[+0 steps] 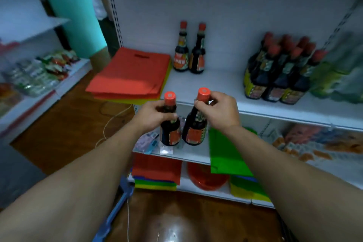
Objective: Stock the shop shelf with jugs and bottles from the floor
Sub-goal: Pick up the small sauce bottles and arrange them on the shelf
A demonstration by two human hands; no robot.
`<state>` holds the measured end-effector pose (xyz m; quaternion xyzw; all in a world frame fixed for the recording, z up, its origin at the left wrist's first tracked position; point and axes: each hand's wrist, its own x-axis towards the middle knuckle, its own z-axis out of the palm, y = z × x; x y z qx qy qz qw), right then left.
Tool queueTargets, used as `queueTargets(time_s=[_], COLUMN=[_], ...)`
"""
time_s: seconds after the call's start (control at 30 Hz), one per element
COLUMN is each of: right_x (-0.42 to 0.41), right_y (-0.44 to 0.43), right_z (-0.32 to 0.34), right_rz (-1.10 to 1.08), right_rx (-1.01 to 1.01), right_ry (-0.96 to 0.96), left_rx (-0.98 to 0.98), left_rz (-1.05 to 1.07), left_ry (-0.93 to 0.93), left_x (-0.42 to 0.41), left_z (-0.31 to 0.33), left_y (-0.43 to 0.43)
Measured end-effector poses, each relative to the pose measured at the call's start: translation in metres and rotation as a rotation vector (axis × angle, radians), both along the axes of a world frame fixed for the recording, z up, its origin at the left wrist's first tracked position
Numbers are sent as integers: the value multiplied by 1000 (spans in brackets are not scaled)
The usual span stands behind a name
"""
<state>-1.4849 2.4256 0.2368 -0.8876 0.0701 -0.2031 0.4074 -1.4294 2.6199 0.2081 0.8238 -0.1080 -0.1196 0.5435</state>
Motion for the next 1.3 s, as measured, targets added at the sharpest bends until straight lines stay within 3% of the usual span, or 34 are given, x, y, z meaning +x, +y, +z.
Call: queueTargets(time_s=[0.33, 0.93, 1.3], right_x=[10, 139, 197], right_y=[-14, -58, -44], right_z=[69, 85, 79], right_rz=[-84, 28, -5], right_rx=[61, 72, 56], right_ry=[-82, -61, 21], left_rx=[-9, -33, -29], left_rz=[-97, 10, -76], left_ry=[-84, -100, -97], left_x=[22, 138, 206], left_z=[89, 101, 95], left_y=[-24, -71, -62])
